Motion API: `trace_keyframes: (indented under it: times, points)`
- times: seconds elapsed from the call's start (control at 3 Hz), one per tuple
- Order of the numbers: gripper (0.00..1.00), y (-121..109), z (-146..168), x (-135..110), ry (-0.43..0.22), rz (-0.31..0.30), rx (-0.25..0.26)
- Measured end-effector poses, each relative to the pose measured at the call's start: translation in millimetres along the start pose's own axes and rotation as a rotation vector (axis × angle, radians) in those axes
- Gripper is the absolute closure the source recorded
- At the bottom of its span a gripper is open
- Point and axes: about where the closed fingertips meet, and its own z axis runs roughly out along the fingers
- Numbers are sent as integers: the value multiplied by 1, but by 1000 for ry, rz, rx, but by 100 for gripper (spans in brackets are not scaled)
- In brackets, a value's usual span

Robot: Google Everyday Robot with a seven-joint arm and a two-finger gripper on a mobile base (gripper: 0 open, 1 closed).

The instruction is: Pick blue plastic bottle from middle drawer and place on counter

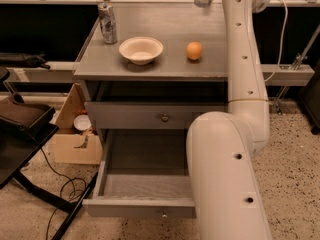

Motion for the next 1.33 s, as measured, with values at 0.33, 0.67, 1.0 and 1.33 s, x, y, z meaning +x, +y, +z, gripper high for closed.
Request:
trace_keyframes:
  times: [0.33,0.67,1.0,1.33]
  points:
    - [100,19,3,-14,-9,6,-40]
    - [100,36,16,-45,-22,20,-76]
    - [100,42,24,-65,-33,28,-86]
    - [100,43,32,-82,-35,14,-82]
